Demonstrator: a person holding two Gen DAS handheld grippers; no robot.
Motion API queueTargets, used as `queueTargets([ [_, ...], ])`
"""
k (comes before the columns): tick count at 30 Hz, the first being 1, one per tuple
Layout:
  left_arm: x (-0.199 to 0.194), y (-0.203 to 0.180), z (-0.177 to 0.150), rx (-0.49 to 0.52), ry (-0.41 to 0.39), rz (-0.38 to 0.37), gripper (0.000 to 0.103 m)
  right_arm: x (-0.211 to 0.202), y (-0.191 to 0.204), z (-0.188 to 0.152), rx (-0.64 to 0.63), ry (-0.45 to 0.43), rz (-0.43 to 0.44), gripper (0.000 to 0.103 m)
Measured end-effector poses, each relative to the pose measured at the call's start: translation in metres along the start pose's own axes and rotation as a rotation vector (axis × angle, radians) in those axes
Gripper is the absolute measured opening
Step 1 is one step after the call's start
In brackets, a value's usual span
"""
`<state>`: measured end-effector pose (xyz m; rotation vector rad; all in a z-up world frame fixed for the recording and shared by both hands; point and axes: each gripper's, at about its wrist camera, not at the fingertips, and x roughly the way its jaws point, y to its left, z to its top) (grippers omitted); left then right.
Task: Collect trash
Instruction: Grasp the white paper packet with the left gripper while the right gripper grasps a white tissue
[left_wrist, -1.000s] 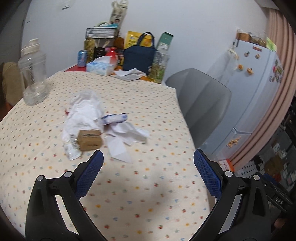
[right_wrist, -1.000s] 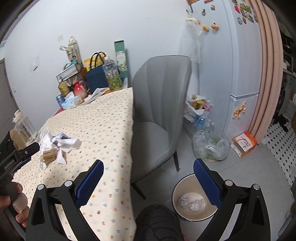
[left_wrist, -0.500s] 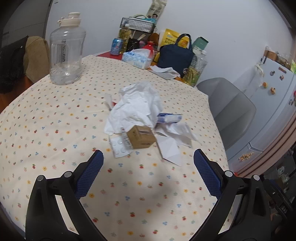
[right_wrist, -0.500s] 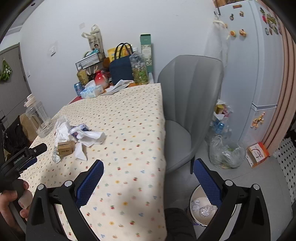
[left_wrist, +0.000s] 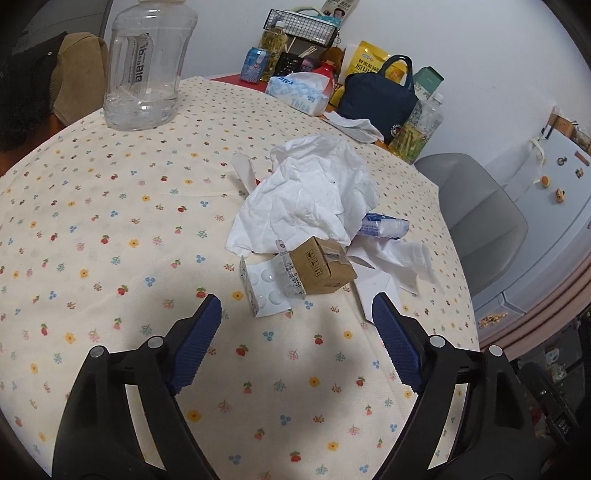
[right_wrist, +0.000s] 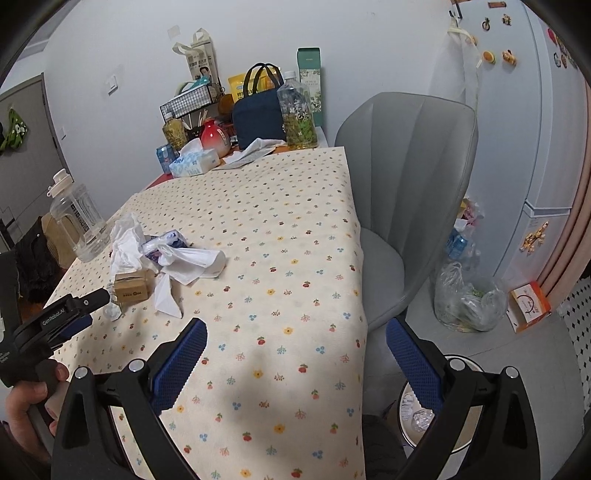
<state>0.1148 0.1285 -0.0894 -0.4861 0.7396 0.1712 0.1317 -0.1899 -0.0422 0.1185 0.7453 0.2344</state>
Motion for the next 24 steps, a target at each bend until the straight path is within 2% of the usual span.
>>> queueTargets([
  [7,0.017,0.006,0.003,-0.026,0.023,0.032,0.069,0.011,-0.004,0.005,0.009,0.009,0.004,0.095],
  [10,0.023,0.01,0.003,-0.041,0.037,0.042,0.053,0.014,-0.003,0.006,0.013,0.013,0.007,0.095],
  [11,0.023,0.011,0.004,-0.041,0.036,0.05,0.042,0.015,-0.003,0.006,0.013,0.014,0.009,0.095],
  [12,0.023,0.011,0.004,-0.042,0.042,0.049,0.035,0.016,-0.001,0.006,0.012,0.015,0.012,0.095],
  [16,0.018,0.015,0.004,-0.046,0.042,0.039,0.033,0.019,0.009,0.006,-0.002,0.018,0.026,0.095],
  [24,-0.008,0.03,0.01,-0.059,-0.01,0.04,0.032,0.031,0.041,0.008,-0.053,0.036,0.077,0.095],
])
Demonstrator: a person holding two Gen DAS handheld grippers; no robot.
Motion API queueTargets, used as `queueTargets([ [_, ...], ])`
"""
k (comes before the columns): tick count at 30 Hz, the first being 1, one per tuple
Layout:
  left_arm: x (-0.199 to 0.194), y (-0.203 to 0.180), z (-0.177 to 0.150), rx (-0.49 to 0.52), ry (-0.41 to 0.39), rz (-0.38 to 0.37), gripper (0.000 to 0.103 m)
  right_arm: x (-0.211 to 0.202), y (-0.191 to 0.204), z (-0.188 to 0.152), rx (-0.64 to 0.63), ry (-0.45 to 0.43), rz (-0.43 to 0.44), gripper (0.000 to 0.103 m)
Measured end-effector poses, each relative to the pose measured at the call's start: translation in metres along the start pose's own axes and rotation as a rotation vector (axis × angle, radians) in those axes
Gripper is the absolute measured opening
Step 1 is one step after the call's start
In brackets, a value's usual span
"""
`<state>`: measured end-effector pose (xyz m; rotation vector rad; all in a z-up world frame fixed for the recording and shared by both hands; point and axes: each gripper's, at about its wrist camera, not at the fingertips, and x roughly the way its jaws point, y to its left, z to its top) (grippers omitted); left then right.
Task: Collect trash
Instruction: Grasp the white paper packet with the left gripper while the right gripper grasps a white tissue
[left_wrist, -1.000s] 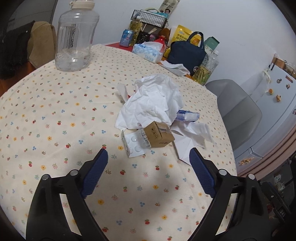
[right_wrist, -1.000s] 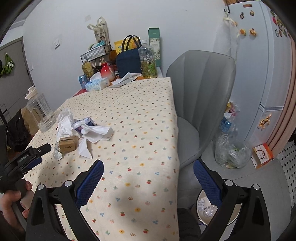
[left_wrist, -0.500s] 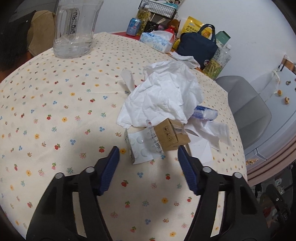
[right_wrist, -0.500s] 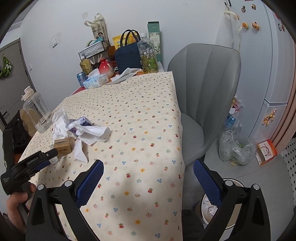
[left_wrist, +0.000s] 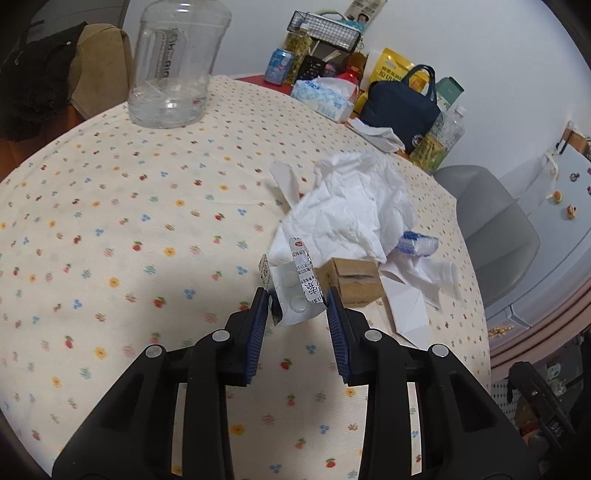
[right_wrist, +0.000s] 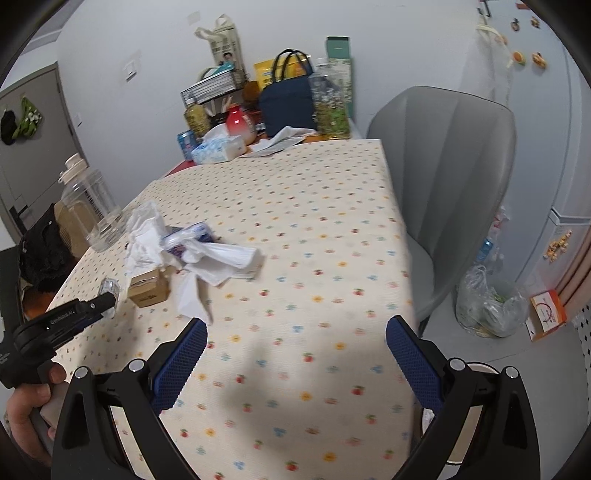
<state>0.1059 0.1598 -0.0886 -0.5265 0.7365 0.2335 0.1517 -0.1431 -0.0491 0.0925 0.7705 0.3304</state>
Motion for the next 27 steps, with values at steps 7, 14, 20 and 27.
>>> queueTargets([
  [7,-0.008,0.023,0.006,-0.041,-0.018,0.025,0.032,0.019,0.036,0.006,-0.071,0.022,0.05,0.089],
  [14,-0.007,0.039,0.008,-0.068,-0.026,0.038,0.032,0.04,0.078,0.01,-0.179,0.054,0.073,0.081],
  [20,-0.004,0.051,0.011,-0.084,-0.024,0.036,0.032,0.061,0.1,0.012,-0.222,0.084,0.061,0.076],
  [27,-0.003,0.062,0.012,-0.096,-0.017,0.03,0.032,0.087,0.116,0.009,-0.25,0.123,0.049,0.066],
])
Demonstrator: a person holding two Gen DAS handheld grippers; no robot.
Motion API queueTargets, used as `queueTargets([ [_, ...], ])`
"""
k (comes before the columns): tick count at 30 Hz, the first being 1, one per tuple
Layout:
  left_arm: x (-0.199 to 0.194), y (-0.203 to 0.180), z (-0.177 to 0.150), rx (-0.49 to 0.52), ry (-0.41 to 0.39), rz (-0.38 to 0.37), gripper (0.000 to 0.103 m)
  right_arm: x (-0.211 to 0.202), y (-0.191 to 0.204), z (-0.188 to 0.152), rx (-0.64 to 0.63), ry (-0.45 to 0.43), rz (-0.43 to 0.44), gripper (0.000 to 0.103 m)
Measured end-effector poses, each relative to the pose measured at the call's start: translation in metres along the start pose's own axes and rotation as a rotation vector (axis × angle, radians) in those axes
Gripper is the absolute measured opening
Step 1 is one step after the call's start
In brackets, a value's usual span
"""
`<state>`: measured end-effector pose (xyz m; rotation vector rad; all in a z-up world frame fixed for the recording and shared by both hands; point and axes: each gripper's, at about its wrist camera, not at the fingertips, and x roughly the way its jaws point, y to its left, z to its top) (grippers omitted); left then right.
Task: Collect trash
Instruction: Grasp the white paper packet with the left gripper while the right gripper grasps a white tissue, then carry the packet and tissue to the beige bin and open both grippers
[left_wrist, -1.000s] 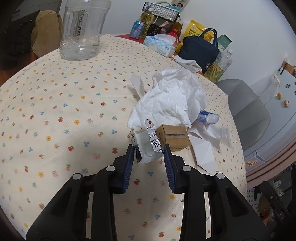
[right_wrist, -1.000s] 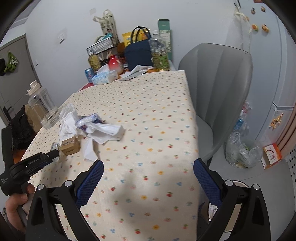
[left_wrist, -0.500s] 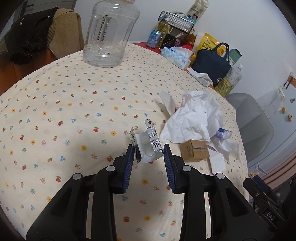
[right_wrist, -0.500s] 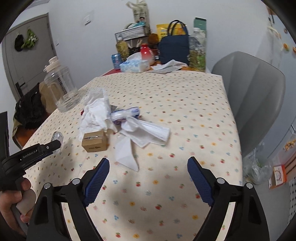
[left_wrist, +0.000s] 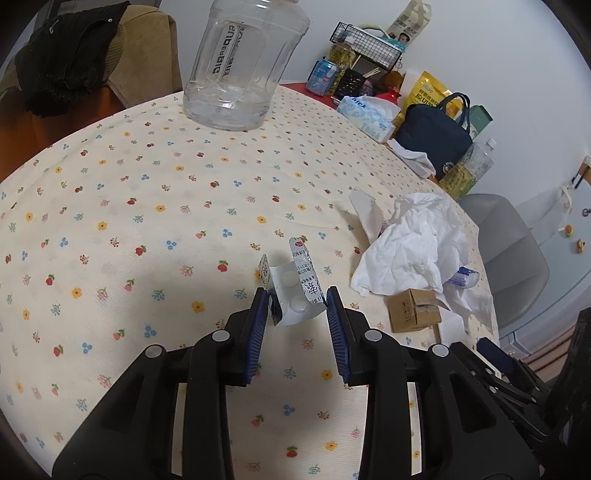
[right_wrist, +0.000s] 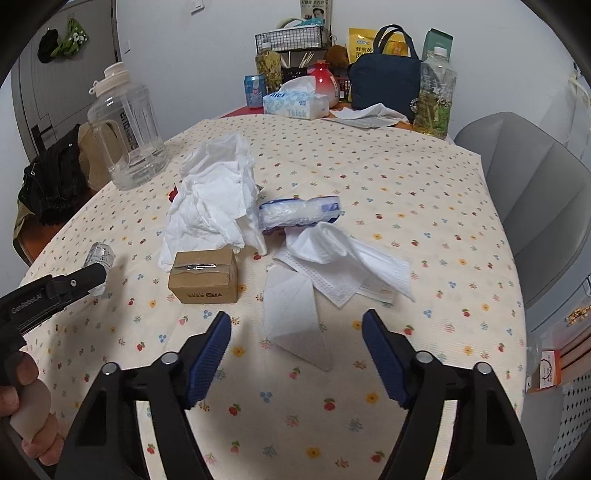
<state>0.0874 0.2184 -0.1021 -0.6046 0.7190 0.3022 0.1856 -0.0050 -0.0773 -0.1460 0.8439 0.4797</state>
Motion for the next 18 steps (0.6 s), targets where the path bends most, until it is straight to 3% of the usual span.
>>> queueTargets([
  [4,0.001,0.002,-0.001,-0.003,0.006,-0.002,0.032,0.014,0.001,-0.002,0.005,0.045,0.019,0.035],
  [9,-0.001,-0.002,-0.003,0.004,0.005,-0.006,0.033,0.003,-0.002,-0.007,0.031,0.032,0.076,0.033],
  [18,-0.01,-0.028,-0.011,0.051,0.006,-0.036,0.033,-0.037,-0.013,-0.025,0.057,-0.006,0.1,0.033],
])
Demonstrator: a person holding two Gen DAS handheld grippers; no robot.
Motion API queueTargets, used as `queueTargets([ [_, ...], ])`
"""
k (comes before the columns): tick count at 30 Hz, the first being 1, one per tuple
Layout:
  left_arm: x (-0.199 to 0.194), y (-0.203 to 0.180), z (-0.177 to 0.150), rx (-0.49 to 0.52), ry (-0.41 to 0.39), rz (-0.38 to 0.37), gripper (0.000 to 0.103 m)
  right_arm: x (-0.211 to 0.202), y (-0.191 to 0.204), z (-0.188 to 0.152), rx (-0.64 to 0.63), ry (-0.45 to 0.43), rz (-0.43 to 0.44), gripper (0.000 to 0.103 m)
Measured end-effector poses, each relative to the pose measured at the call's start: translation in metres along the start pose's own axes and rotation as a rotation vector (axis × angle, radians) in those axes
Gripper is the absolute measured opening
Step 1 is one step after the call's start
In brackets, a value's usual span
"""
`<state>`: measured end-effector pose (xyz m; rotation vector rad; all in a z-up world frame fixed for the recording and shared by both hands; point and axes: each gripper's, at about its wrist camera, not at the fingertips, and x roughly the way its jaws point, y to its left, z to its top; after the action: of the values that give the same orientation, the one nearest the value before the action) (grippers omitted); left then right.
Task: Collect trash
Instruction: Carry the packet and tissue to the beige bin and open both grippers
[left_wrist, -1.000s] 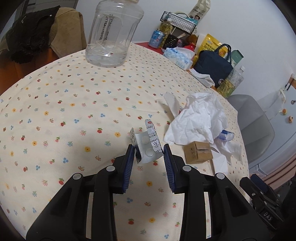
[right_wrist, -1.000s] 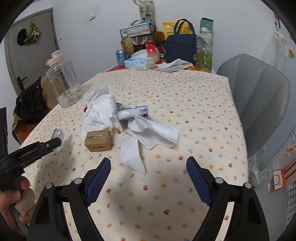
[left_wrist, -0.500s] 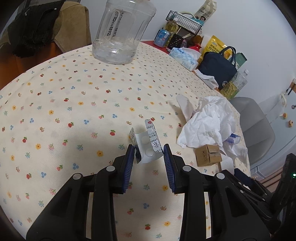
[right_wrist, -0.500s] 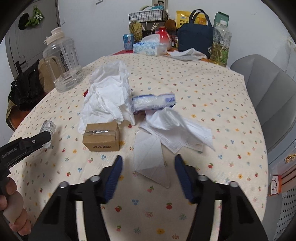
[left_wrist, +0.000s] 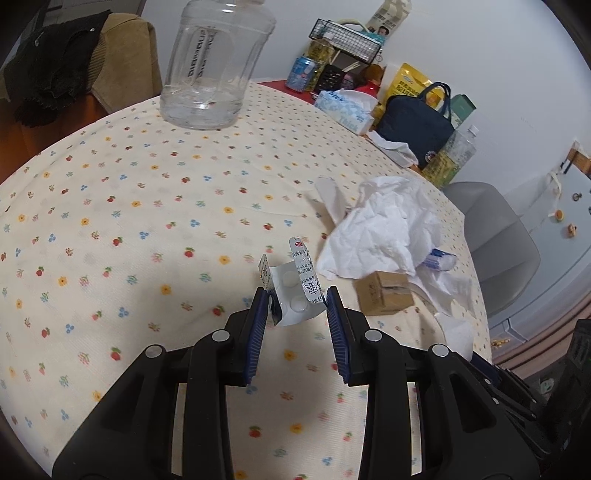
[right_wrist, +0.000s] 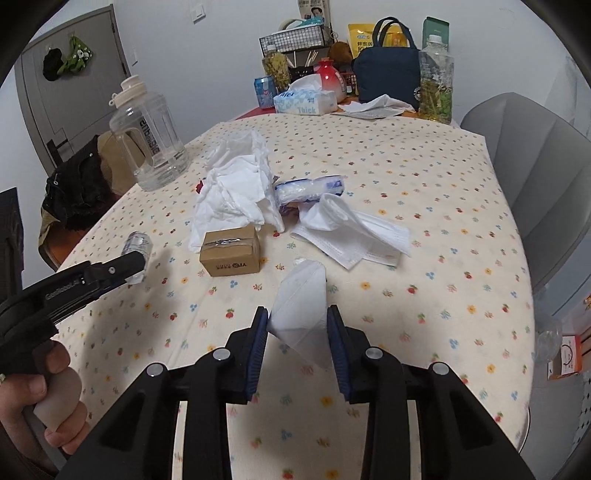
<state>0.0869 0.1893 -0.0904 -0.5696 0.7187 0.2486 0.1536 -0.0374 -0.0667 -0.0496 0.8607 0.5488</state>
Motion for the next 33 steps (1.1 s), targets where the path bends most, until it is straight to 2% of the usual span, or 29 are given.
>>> queueTargets([
  [8,-0.006,-0.037,-0.009,0.068,0.001,-0.032,0.033,-0.039,-0.028,-0.013,0.058,-0.062,-0.016,0.033],
  [19,0.002,-0.109,-0.032,0.208,0.035,-0.081,0.033,-0.072,-0.091,-0.039,0.169,-0.103,-0.084,0.033],
  [33,0.024,-0.222,-0.061,0.4,0.087,-0.169,0.033,-0.113,-0.207,-0.083,0.413,-0.166,-0.228,0.033],
])
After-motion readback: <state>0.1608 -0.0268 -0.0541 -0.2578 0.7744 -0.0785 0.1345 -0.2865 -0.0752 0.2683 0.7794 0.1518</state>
